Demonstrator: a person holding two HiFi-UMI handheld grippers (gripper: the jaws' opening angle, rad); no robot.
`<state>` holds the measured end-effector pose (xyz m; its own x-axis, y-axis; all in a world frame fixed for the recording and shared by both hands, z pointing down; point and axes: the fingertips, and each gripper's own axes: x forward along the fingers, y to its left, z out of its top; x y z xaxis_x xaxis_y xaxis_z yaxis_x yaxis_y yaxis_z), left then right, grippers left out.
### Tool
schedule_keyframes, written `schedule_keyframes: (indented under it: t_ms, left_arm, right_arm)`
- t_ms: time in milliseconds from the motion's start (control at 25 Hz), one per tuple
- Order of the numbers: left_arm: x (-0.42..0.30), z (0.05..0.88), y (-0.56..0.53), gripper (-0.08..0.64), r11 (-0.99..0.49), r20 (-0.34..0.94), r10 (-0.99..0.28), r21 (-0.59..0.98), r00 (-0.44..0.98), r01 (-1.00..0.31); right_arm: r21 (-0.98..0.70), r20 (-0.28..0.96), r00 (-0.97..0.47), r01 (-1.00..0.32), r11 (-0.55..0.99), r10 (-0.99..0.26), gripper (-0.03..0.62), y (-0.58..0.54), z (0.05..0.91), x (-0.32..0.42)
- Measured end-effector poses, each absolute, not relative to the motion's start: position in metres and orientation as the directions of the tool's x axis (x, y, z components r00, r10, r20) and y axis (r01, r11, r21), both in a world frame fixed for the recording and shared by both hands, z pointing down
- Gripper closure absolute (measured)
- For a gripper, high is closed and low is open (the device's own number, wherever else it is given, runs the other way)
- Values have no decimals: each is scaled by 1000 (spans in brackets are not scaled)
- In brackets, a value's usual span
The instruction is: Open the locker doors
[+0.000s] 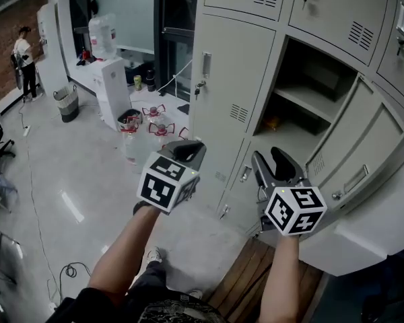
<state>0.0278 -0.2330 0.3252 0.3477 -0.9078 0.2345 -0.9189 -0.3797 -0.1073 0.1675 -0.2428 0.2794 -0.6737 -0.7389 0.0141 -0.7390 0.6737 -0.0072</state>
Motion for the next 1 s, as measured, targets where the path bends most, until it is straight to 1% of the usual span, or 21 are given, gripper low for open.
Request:
schedule_keyframes:
  t_ms: [160,320,560,1000]
  left_arm:
    - [-2,322,-242,561,-338,220,-925,-104,310,-935]
    - [-28,327,-255,561,-327,218,-929,-102,299,-940]
    - [-64,324,-291,561,-351,193,-925,-102,327,-931]
    - [-135,328,-374,561,-391,187,-910,-85,371,-917]
  right_arm:
    - [-4,25,-709,-705,709,-705,391,-256,283,133]
    - [9,29,-725,-689,725,-688,390,-272,285,102]
    - [23,31,-726,-686,727,-687,385,-304,287,53]
    - [4,40,-709,-704,710,-704,382,-384,289,-29]
